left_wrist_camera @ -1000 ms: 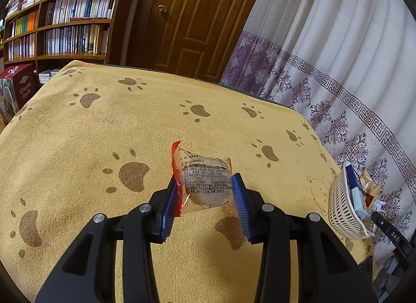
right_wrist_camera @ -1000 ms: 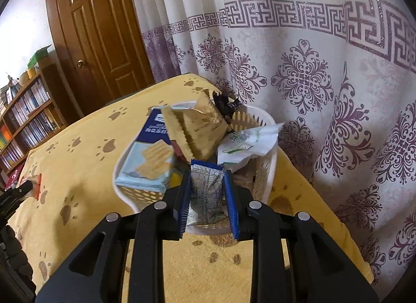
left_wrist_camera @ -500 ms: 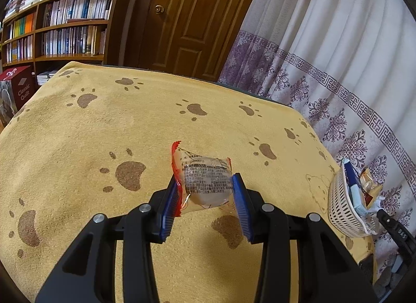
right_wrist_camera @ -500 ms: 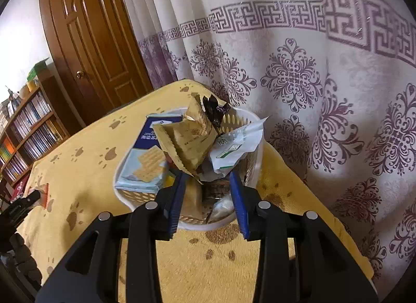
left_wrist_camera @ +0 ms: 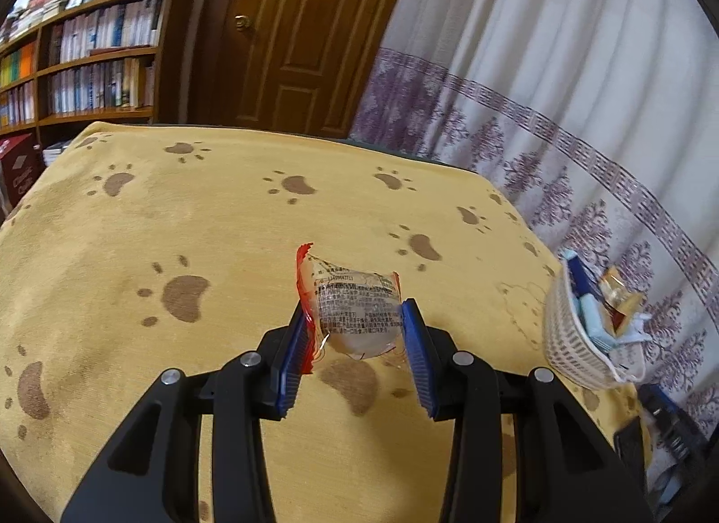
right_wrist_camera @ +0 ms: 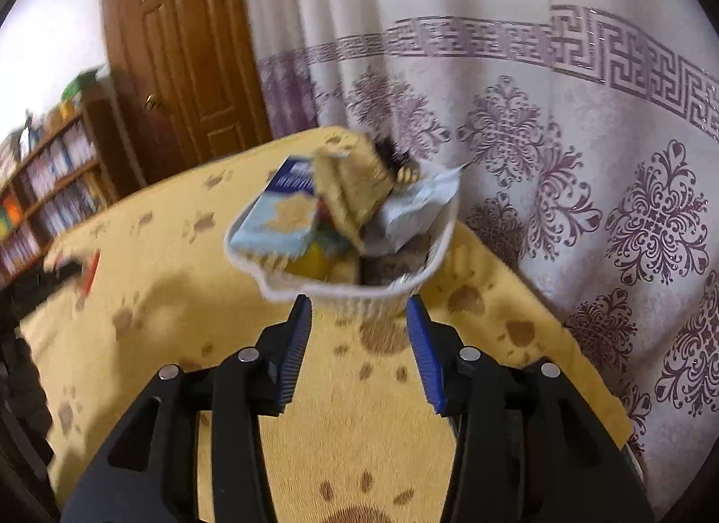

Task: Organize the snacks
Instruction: 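Carry the small candy into the white basket and open the right tool, then carry the bread packet into the white basket and open the left tool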

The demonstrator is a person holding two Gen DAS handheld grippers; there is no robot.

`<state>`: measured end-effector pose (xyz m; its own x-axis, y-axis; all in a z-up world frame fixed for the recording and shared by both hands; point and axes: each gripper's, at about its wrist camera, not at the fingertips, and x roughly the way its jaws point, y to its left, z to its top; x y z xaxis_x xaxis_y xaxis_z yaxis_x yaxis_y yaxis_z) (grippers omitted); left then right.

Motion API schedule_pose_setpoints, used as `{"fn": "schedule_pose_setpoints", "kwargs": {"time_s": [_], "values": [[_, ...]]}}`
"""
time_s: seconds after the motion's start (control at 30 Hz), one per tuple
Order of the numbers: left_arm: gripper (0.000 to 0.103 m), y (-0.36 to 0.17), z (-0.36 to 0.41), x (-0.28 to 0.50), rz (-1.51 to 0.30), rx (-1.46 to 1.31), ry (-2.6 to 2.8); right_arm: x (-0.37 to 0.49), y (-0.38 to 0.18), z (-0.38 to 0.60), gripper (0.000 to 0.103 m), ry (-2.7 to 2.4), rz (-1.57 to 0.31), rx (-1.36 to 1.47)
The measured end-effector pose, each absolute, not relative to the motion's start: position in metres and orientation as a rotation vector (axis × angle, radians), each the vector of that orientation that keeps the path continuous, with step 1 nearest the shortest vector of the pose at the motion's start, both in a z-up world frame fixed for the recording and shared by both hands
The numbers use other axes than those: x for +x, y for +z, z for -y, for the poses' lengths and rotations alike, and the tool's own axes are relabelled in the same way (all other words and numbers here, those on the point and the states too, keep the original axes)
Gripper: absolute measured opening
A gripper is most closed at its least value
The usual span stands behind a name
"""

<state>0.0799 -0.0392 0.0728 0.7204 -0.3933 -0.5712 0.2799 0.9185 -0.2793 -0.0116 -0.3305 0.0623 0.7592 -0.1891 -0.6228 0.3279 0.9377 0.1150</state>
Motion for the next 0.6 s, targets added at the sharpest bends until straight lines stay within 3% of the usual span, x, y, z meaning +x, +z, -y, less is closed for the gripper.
{"fn": "schedule_pose_setpoints", "kwargs": {"time_s": [0.6], "values": [[0.041,0.084,0.110,0.034,-0.674,-0.071,-0.521,-0.026,0.039,0.352,0.046,-0.202,-0.672,0.307]]}}
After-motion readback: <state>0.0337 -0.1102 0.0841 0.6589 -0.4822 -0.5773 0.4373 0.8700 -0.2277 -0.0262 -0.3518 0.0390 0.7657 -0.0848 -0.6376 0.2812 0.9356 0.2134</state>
